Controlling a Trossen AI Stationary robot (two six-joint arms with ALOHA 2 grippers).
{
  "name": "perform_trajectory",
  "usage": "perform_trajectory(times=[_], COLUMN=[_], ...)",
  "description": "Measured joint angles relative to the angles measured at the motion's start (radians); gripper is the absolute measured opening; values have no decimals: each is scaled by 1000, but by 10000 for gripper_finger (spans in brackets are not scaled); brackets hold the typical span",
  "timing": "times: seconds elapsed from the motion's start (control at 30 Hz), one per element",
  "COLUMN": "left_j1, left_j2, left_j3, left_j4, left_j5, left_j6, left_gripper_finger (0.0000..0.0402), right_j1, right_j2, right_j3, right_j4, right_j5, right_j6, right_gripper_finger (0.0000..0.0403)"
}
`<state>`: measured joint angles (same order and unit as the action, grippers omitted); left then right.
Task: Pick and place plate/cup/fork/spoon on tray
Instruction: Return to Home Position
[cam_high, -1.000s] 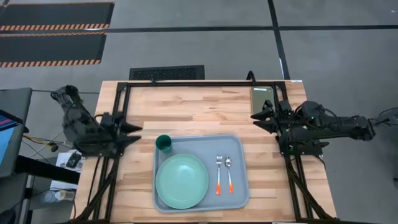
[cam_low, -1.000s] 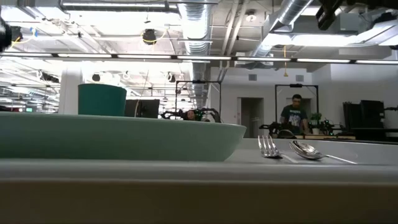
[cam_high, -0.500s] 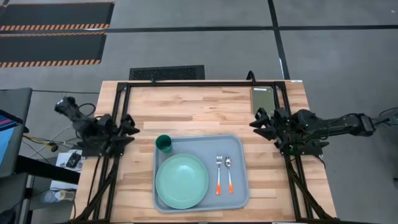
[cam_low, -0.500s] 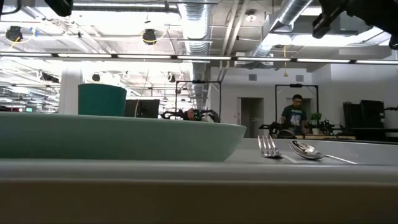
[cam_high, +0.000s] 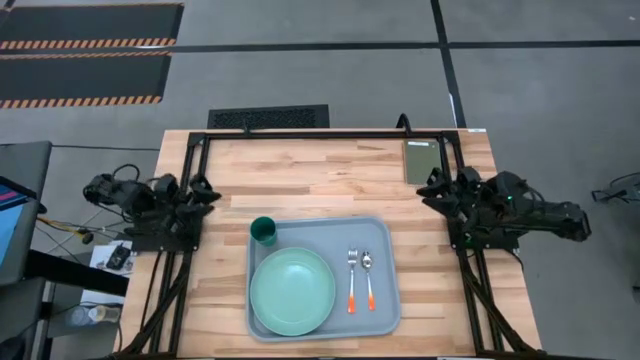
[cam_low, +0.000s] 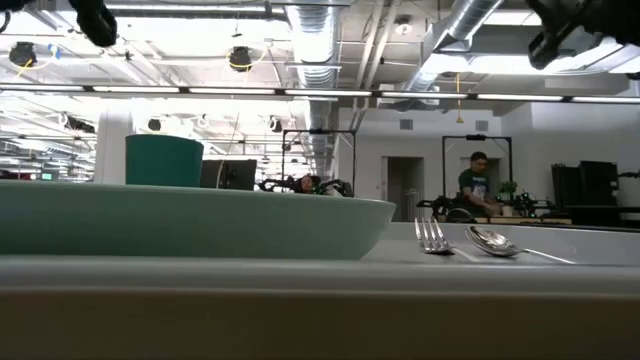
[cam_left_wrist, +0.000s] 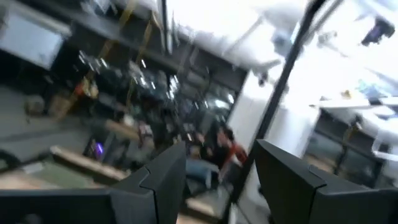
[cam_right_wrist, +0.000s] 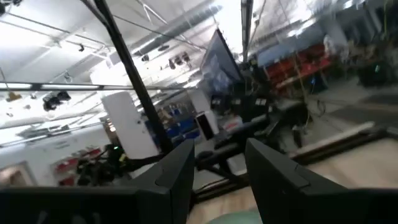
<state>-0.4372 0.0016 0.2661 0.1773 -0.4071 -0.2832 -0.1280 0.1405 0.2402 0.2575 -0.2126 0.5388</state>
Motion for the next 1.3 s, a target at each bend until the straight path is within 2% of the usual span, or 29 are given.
perform_trajectory(times=[0.17, 0.27, 0.4, 0.67, 0.9, 1.1, 1.17, 1.3], left_j1=[17, 25, 39, 78, 99, 99, 99, 99], left_j2=[16, 10, 12, 8, 9, 12, 12, 11], left_j3=[-67, -145, -256, -255, -256, -257, -257, -257], left_j4=[-48, 89, 241, 97, -40, -84, -85, -71], left_j5=[5, 2, 3, -6, -134, -184, -147, 36], left_j6=[-77, -43, -7, -60, -64, -43, 12, 120], left_gripper_finger=[180, 180, 180, 180, 180, 180, 180, 180], right_j1=[9, 20, 36, 43, 43, 43, 43, 54], right_j2=[-10, 5, 3, -3, -3, -2, -2, -2], right_j3=[-51, -117, -231, -231, -231, -232, -232, -232], right_j4=[19, 53, 231, 125, 26, -58, -83, -103], right_j5=[34, 75, 77, 68, 71, 83, 83, 82], right_j6=[-101, -121, -130, -227, -287, -287, -288, -323], right_gripper_finger=[169, 169, 167, 169, 170, 169, 170, 171])
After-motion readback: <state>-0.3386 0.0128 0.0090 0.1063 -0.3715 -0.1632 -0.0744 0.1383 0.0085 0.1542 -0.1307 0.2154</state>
